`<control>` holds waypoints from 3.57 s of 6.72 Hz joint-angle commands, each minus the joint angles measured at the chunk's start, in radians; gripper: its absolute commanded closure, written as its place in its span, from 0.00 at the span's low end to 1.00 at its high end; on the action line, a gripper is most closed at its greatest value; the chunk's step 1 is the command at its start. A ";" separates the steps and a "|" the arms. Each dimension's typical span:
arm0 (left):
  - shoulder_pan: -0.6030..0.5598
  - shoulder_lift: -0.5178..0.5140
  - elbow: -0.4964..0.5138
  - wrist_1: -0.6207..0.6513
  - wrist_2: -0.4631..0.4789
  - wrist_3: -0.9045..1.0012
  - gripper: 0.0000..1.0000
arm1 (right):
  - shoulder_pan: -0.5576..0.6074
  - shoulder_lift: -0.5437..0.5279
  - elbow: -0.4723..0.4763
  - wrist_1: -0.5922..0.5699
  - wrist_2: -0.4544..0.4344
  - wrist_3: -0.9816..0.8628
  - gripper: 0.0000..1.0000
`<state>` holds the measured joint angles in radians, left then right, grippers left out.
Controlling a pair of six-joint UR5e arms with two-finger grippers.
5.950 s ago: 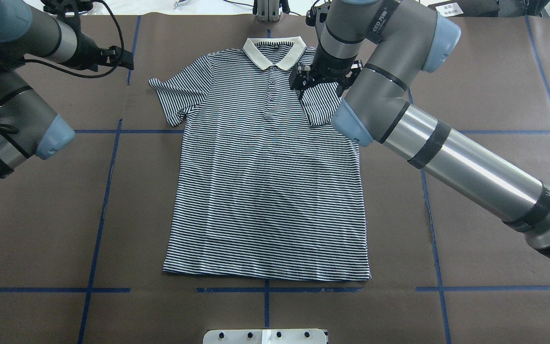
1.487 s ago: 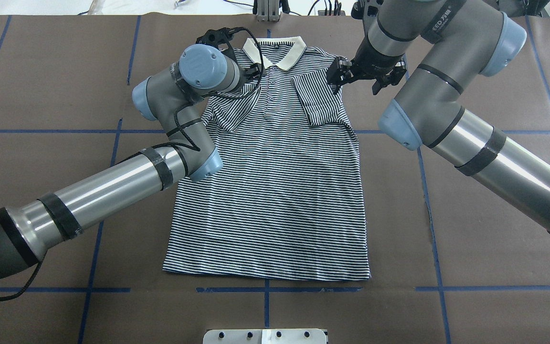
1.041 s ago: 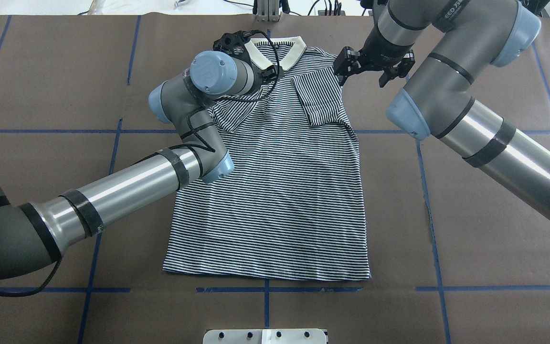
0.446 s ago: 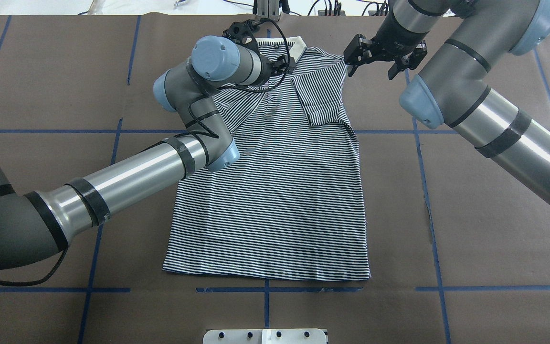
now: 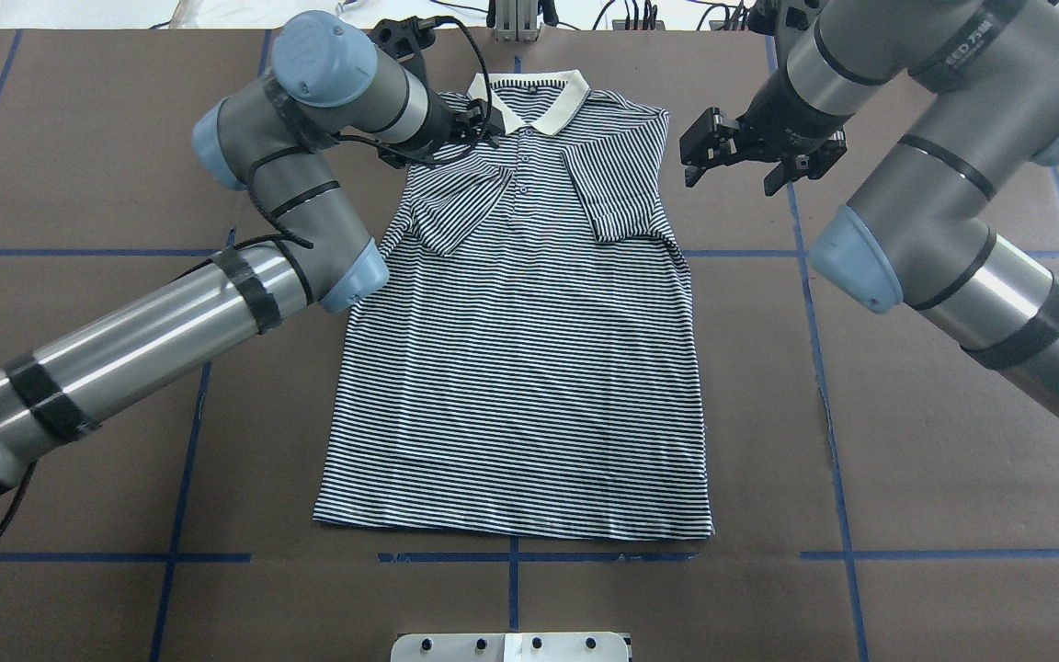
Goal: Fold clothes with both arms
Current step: 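Release the sleeve and move both grippers toward the shirt hem corners, then lower both grippers and grasp the hem corners nearest the robot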
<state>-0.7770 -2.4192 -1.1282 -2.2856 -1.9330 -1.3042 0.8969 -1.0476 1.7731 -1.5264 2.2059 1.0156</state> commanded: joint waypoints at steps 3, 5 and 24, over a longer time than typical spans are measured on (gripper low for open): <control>-0.005 0.513 -0.867 0.490 -0.017 0.300 0.00 | -0.477 -0.318 0.264 0.206 -0.442 0.469 0.00; 0.001 0.545 -0.932 0.495 -0.006 0.298 0.00 | -0.587 -0.351 0.244 0.218 -0.509 0.532 0.00; 0.389 0.549 -0.916 0.524 0.229 -0.334 0.00 | -0.633 -0.385 0.345 0.170 -0.543 0.601 1.00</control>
<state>-0.5462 -1.9215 -1.9953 -1.7928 -1.8223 -1.4436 0.2521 -1.4316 2.0874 -1.3567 1.6529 1.6189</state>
